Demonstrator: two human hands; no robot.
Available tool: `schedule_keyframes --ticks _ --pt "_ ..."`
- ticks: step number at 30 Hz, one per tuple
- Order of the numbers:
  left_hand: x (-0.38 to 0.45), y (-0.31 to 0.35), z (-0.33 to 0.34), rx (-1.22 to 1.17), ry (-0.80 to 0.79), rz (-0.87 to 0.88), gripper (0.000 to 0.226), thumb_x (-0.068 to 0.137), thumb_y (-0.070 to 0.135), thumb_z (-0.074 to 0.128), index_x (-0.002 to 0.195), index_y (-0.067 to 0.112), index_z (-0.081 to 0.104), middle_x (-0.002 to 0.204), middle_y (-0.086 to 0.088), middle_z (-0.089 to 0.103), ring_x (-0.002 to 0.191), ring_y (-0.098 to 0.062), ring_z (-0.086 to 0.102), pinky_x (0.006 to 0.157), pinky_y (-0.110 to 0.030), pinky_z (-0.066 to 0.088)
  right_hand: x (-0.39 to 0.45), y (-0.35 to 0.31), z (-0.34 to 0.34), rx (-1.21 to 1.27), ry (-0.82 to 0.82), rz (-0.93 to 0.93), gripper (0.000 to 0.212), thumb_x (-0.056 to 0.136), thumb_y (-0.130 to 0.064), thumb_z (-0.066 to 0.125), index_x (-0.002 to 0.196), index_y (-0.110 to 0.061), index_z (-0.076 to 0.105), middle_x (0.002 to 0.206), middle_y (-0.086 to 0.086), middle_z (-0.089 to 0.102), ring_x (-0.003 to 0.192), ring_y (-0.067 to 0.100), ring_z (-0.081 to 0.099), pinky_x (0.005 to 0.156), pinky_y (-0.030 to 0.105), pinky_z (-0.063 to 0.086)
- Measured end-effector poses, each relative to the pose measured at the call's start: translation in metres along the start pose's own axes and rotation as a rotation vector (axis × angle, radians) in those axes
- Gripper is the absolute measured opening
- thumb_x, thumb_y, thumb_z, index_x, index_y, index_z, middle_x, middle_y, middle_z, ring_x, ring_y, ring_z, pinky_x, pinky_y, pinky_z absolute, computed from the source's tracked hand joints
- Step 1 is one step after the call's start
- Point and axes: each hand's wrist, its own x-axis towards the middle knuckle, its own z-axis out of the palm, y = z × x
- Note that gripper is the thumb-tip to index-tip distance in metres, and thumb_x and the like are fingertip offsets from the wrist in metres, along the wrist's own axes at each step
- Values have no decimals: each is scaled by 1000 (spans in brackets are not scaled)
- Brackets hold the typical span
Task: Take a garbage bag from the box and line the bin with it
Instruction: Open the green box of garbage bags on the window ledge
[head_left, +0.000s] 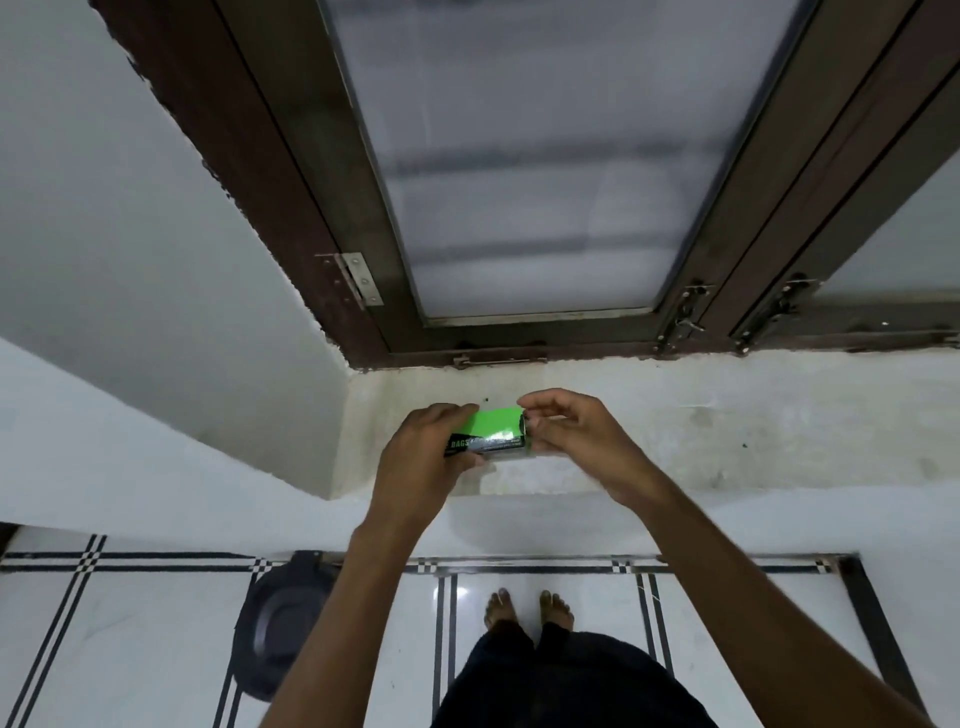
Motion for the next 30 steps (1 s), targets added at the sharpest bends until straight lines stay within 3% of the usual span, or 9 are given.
schedule_keyframes --ticks 2,6,10,14,19,22,25,30 --pt "2 0 -1 -41 17 13 59 79 24 81 135 22 61 128 0 66 114 -23 57 91 -36 51 -1 0 -7 46 1 19 23 93 -2 61 112 -11 69 112 20 66 97 19 67 84 32 59" --pt "4 2 -1 -77 8 64 60 79 30 81 135 24 61 129 4 66 115 -20 58 91 -35 51 -3 -2 -10 8 46 6 30 79 4 75 102 -14 69 102 15 64 91 19 63 79 35 59" --pt "11 7 -5 -39 16 142 61 76 29 83 133 24 63 127 2 68 113 -21 60 90 -32 49 -2 -11 -7 -140 111 1 33 74 9 72 99 -12 69 98 15 67 80 16 62 67 27 56" --pt "18 6 -12 19 15 170 62 76 31 84 134 24 63 124 2 69 110 -22 62 87 -35 52 -4 -6 -16 -199 257 22 30 75 9 64 95 -14 66 92 6 71 79 19 63 68 32 50" --pt "31 14 -18 222 -4 229 62 75 32 84 133 25 63 121 2 70 111 -26 63 90 -43 48 -7 -1 -23 -500 404 -154 23 80 -1 72 92 -19 64 94 -3 63 82 5 57 68 16 47" --pt "39 28 -26 362 14 284 59 79 33 80 135 26 61 128 2 66 123 -27 56 100 -48 41 -9 0 -22 -272 317 -119 20 83 2 69 97 -11 69 90 2 70 81 12 63 72 19 54" --pt "51 49 -37 476 -8 316 59 86 38 71 141 30 52 137 4 59 131 -24 48 104 -46 31 -12 4 -27 -120 213 -65 29 84 4 67 107 -14 69 99 2 73 90 15 67 76 21 56" --pt "53 81 -42 568 -2 340 63 57 34 92 116 25 72 106 1 73 102 -29 66 87 -48 44 -19 6 -43 7 26 -51 45 84 4 68 118 -27 65 110 -7 73 104 6 68 88 21 55"
